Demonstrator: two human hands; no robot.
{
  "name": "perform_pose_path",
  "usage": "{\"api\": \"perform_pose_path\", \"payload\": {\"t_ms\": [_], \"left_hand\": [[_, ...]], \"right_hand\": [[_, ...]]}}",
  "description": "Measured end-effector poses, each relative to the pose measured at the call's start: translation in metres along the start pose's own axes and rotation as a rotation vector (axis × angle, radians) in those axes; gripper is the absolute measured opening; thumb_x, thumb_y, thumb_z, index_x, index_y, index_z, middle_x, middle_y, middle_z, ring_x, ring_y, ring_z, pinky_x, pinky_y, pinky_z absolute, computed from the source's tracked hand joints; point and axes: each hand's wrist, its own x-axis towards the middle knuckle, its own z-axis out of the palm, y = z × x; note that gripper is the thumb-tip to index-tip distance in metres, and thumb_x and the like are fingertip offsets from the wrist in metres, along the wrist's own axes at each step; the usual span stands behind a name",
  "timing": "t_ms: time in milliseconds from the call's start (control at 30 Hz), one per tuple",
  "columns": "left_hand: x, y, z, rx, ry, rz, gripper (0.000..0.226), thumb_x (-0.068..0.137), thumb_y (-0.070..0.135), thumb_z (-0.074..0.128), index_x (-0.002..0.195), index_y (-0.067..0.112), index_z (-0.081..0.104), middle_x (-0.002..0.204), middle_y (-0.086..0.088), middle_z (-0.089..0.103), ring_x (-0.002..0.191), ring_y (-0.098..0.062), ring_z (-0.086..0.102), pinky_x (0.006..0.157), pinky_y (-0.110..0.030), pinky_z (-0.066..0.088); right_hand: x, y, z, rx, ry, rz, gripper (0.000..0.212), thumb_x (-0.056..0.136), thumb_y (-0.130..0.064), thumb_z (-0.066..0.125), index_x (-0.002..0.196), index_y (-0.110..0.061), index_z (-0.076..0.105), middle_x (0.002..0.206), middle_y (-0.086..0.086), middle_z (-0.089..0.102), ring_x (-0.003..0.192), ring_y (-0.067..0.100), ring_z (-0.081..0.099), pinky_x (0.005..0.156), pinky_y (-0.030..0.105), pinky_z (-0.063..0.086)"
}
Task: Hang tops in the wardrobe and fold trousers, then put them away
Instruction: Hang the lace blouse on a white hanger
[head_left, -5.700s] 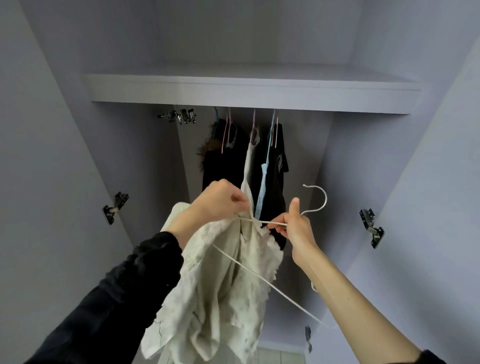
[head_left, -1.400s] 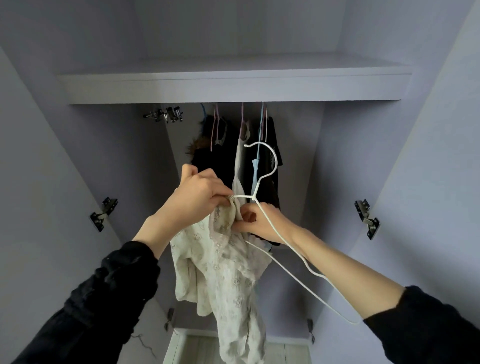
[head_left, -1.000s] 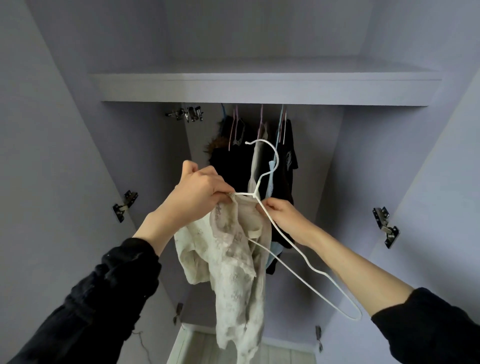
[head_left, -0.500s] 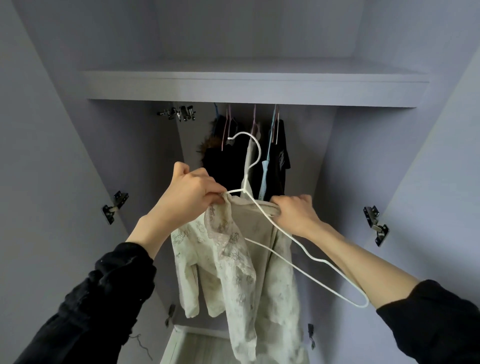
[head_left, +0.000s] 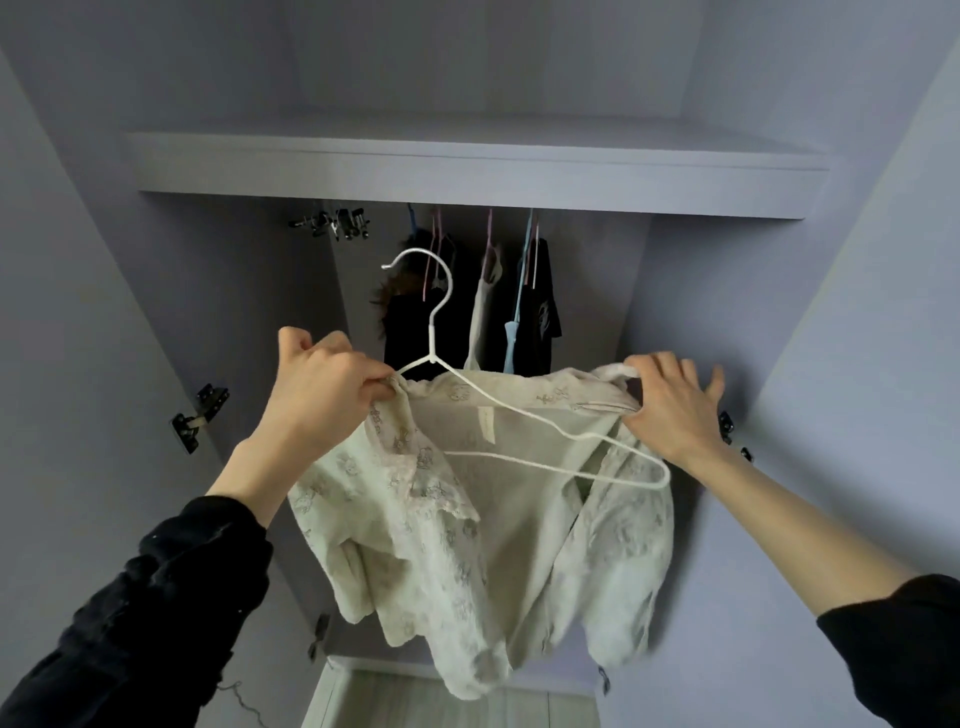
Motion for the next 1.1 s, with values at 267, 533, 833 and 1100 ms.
{"api": "perform_pose_path", "payload": {"t_ms": [267, 533, 833, 1100], "left_hand": [[-0.002, 0.005, 0.005, 0.198, -0.035, -0.162, 0.028, 0.093, 0.031, 0.054, 0.073, 0.025, 0.072, 0.061, 0.007, 0.062, 0.088, -0.016, 0.050, 0.084, -0.037, 0.013], [-0.006, 0.023, 0.009, 0.230, -0.147, -0.198, 0.029, 0.094, 0.030, 0.046, 0.072, 0.026, 0.064, 0.068, 0.007, 0.063, 0.093, -0.014, 0.047, 0.083, -0.035, 0.013], [-0.005, 0.050, 0.018, 0.265, -0.170, -0.212, 0.022, 0.082, 0.012, 0.049, 0.061, 0.021, 0.051, 0.054, 0.007, 0.043, 0.080, -0.016, 0.037, 0.077, -0.036, 0.012], [-0.013, 0.054, 0.029, 0.193, -0.151, -0.221, 0.017, 0.079, 0.011, 0.050, 0.065, 0.019, 0.057, 0.058, 0.007, 0.050, 0.082, -0.016, 0.041, 0.076, -0.034, 0.013]], "right_hand": [[0.007, 0.009, -0.032, -0.076, 0.026, -0.024, 0.034, 0.082, -0.027, 0.062, 0.116, -0.027, 0.060, 0.130, -0.006, 0.048, 0.129, 0.017, 0.032, 0.108, 0.065, 0.001], [0.006, -0.012, -0.045, -0.057, 0.095, 0.014, 0.027, 0.087, -0.024, 0.054, 0.113, -0.021, 0.061, 0.100, 0.003, 0.068, 0.098, 0.025, 0.061, 0.108, 0.045, 0.015], [0.006, -0.019, -0.053, -0.037, -0.057, 0.019, 0.012, 0.087, -0.019, 0.056, 0.091, -0.014, 0.066, 0.087, 0.006, 0.068, 0.085, 0.030, 0.059, 0.078, 0.034, 0.023], [-0.021, -0.051, -0.069, 0.179, -0.306, -0.058, 0.011, 0.081, -0.030, 0.062, 0.077, -0.020, 0.060, 0.070, -0.004, 0.062, 0.078, 0.021, 0.058, 0.083, 0.035, 0.042]]}}
